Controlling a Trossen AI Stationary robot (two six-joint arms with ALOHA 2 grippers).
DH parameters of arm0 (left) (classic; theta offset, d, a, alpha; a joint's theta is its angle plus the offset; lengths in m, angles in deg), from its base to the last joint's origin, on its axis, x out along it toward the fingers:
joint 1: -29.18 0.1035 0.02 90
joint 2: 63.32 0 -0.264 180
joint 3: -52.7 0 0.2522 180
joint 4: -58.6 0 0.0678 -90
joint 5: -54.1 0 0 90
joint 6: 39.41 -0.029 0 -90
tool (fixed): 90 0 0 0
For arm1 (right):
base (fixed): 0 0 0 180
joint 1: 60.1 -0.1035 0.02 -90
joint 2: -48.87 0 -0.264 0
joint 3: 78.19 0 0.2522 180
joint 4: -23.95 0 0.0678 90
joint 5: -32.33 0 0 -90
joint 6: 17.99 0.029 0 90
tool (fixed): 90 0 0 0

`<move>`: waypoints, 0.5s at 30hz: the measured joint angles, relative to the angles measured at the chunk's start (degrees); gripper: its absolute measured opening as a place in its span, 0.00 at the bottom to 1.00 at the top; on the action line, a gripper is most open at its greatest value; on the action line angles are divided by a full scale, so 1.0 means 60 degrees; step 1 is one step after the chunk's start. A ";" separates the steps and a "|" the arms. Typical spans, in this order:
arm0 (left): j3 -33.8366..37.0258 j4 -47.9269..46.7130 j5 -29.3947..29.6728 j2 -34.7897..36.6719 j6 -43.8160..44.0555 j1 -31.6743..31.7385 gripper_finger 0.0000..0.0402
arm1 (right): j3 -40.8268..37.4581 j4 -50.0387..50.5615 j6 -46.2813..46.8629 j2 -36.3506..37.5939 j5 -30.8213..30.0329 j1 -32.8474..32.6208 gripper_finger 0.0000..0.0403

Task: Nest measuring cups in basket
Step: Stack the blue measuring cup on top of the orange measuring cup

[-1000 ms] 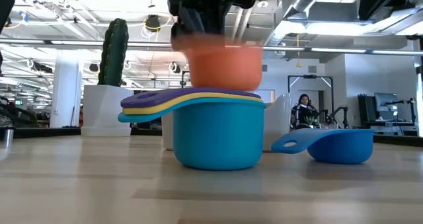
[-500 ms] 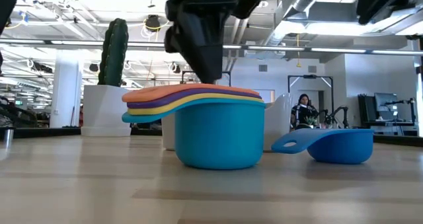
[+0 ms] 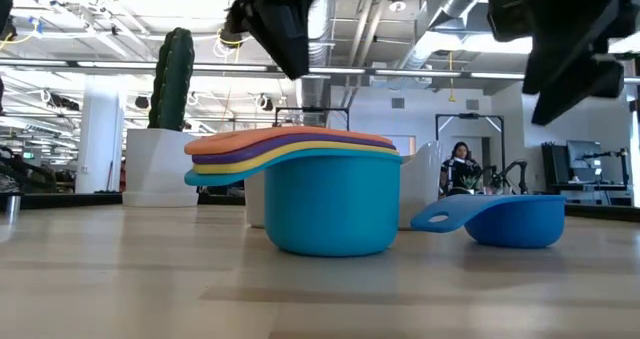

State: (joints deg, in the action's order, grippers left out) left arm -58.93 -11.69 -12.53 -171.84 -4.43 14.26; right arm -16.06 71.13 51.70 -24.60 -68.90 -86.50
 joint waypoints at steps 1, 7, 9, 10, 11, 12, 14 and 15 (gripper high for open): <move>0.0229 0.0139 0.0064 0.0244 0.0012 0.0036 0.19 | -0.0227 -0.0406 -0.0195 0.0000 -0.0018 0.0032 0.57; 0.2164 0.1477 0.0261 0.1818 0.0080 0.0161 0.14 | -0.0731 -0.1688 -0.1996 -0.0546 -0.0124 0.0327 0.54; 0.2830 0.1956 0.0444 0.2363 0.0444 0.0133 0.14 | -0.0727 -0.1940 -0.2733 -0.0805 -0.0138 0.0400 0.54; 0.3145 0.2176 0.0490 0.2624 0.0694 0.0116 0.14 | -0.0718 -0.2023 -0.3047 -0.0998 -0.0121 0.0457 0.54; 0.3449 0.2337 0.0561 0.2884 0.0880 0.0083 0.14 | -0.0714 -0.2213 -0.3328 -0.1207 -0.0028 0.0524 0.54; 0.3716 0.2470 0.0713 0.3145 0.1054 0.0038 0.14 | -0.0718 -0.2269 -0.3625 -0.1394 0.0094 0.0599 0.54; 0.4159 0.2727 0.1125 0.3626 0.1282 -0.0080 0.14 | -0.0671 -0.2448 -0.4089 -0.1780 0.0309 0.0765 0.54; 0.4359 0.2767 0.1291 0.3848 0.1380 -0.0138 0.14 | -0.0625 -0.2536 -0.4255 -0.1997 0.0371 0.0831 0.54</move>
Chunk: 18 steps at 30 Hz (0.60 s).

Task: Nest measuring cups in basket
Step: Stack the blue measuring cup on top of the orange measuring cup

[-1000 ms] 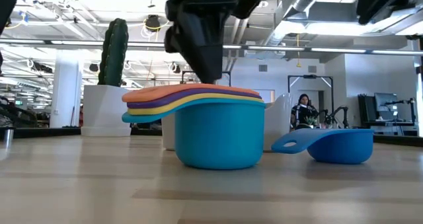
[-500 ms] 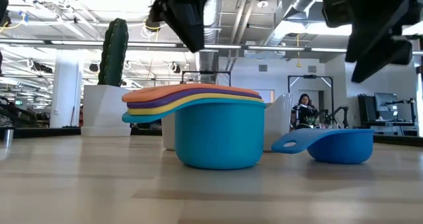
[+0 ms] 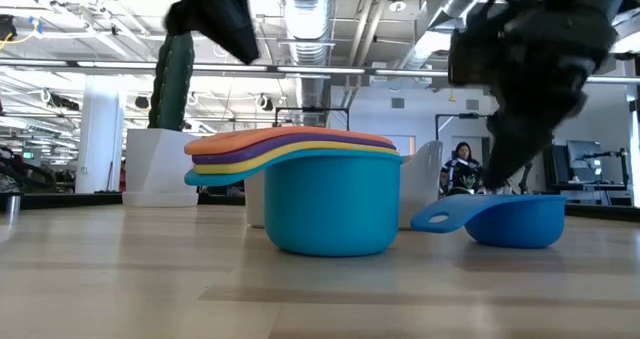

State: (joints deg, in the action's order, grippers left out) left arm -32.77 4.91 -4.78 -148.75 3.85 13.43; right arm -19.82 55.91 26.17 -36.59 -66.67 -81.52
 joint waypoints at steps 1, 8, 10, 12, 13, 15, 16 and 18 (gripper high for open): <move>0.0161 -0.0064 0.0153 0.0188 0.0119 -0.0063 0.14 | 0.0023 0.0003 -0.0152 -0.0184 0.0062 0.0065 0.54; 0.1078 -0.0109 0.0755 0.1270 0.1155 -0.0502 0.14 | 0.0246 -0.0148 -0.0440 -0.1139 0.0673 0.0246 0.47; 0.1264 -0.0161 0.0892 0.1467 0.1393 -0.0640 0.14 | 0.0257 -0.0106 -0.0418 -0.1280 0.0864 0.0223 0.42; 0.1389 -0.0411 0.0904 0.1636 0.1535 -0.0764 0.14 | 0.0290 -0.0098 -0.0290 -0.1362 0.1066 0.0158 0.36; 0.1394 -0.0603 0.0924 0.1652 0.1580 -0.0801 0.14 | 0.0313 -0.0055 -0.0269 -0.1386 0.1157 0.0114 0.31; 0.1395 -0.0844 0.0962 0.1675 0.1532 -0.0863 0.14 | 0.0416 0.0137 -0.0283 -0.1379 0.1257 0.0015 0.21; 0.1398 -0.1052 0.0972 0.1715 0.1426 -0.0899 0.14 | 0.0539 0.0211 -0.0342 -0.1379 0.1268 -0.0041 0.16; 0.1395 -0.1039 0.0967 0.1762 0.1075 -0.0927 0.14 | 0.0899 0.0620 -0.0577 -0.1376 0.1273 -0.0150 0.07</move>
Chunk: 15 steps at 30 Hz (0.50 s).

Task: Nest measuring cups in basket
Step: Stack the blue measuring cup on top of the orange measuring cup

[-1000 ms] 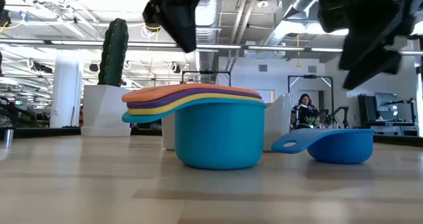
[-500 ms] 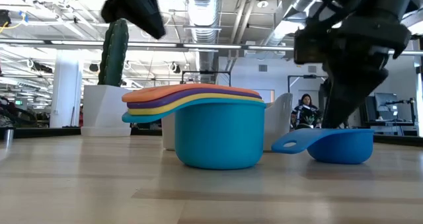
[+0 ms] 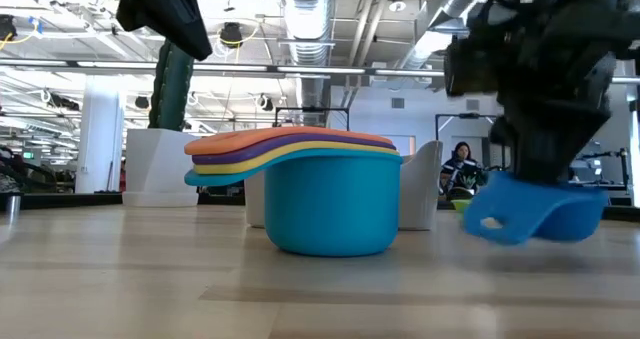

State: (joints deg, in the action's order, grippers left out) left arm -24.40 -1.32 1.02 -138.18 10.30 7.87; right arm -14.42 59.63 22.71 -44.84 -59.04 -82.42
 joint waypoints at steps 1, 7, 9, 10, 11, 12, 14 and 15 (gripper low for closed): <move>-0.0002 -0.0001 -0.0016 0.0003 -0.0155 -0.0005 0.14 | 0.0241 0.0335 -0.0205 0.0000 0.0000 -0.0067 0.07; -0.0005 -0.0184 -0.0064 0.0109 -0.0344 0.0006 0.14 | 0.2032 0.2271 -0.1379 -0.0032 -0.0090 -0.0274 0.10; -0.0005 -0.0151 -0.0078 0.0167 -0.0338 -0.0001 0.14 | 0.2581 0.2791 -0.1846 -0.0036 -0.0166 -0.0232 0.09; -0.0005 -0.0214 -0.0125 0.0215 -0.0267 -0.0001 0.14 | 0.2826 0.2951 -0.2086 -0.0033 -0.0178 -0.0181 0.08; -0.0005 -0.0250 -0.0237 0.0295 -0.0083 -0.0001 0.14 | 0.3041 0.3073 -0.2296 -0.0033 -0.0190 -0.0119 0.07; -0.0005 -0.0282 -0.0356 0.0409 0.0105 -0.0001 0.14 | 0.3227 0.3189 -0.2496 -0.0033 -0.0197 -0.0040 0.07; -0.0005 -0.0349 -0.0440 0.0695 0.0296 -0.0001 0.14 | 0.3599 0.3407 -0.2795 -0.0033 -0.0197 0.0137 0.07; -0.0005 -0.0346 -0.0440 0.0860 0.0299 -0.0016 0.14 | 0.3785 0.3455 -0.2851 -0.0033 -0.0200 0.0242 0.07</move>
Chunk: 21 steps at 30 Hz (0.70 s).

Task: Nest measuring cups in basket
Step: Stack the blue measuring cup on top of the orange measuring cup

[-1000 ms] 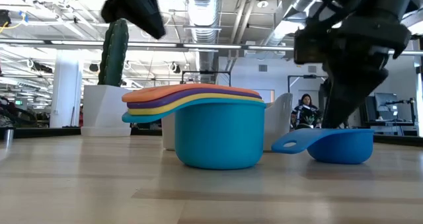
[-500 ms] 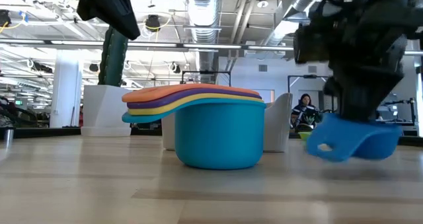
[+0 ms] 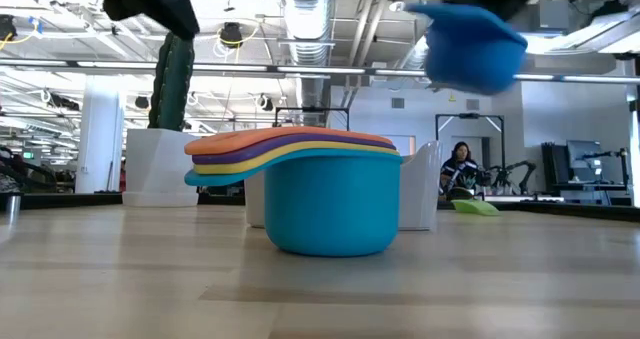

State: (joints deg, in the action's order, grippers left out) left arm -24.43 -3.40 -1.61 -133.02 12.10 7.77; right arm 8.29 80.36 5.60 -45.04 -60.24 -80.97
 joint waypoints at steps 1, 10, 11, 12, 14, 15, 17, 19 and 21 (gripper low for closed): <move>0.0000 0.0010 0.0006 0.0207 -0.0020 -0.0028 0.14 | 0.0168 0.0054 -0.0044 0.0000 0.0003 0.0122 0.07; -0.0007 -0.1077 0.1338 0.1861 0.0159 -0.0625 0.14 | 0.1731 0.0518 -0.1457 -0.0269 0.0184 0.0990 0.07; -0.0007 -0.1337 0.1440 0.1935 0.0300 -0.0701 0.14 | 0.1997 0.0630 -0.1627 -0.0411 0.0189 0.1040 0.07; -0.0007 -0.1559 0.1491 0.1996 0.0448 -0.0752 0.14 | 0.2294 0.0563 -0.1771 -0.0581 0.0193 0.1103 0.07; -0.0007 -0.2042 0.1360 0.2016 0.0727 -0.0823 0.14 | 0.2808 0.0882 -0.2116 -0.0912 0.0196 0.1204 0.07; -0.0007 -0.2224 0.1223 0.2007 0.0861 -0.0848 0.14 | 0.3107 0.1111 -0.2279 -0.1132 0.0233 0.1221 0.07; -0.0007 -0.2402 0.0999 0.1947 0.1100 -0.0897 0.14 | 0.3689 0.1060 -0.2590 -0.1580 0.0459 0.1278 0.07; -0.0007 -0.2445 0.0947 0.1845 0.1199 -0.0906 0.14 | 0.4235 0.1366 -0.2829 -0.2023 0.0729 0.1347 0.07; -0.0007 -0.2534 0.0896 0.1776 0.1273 -0.0928 0.14 | 0.4736 0.1390 -0.3053 -0.2428 0.0976 0.1386 0.07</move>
State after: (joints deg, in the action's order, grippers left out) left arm -24.47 -18.60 3.76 -122.37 19.73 2.20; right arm 36.71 88.70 -12.72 -59.60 -54.38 -72.65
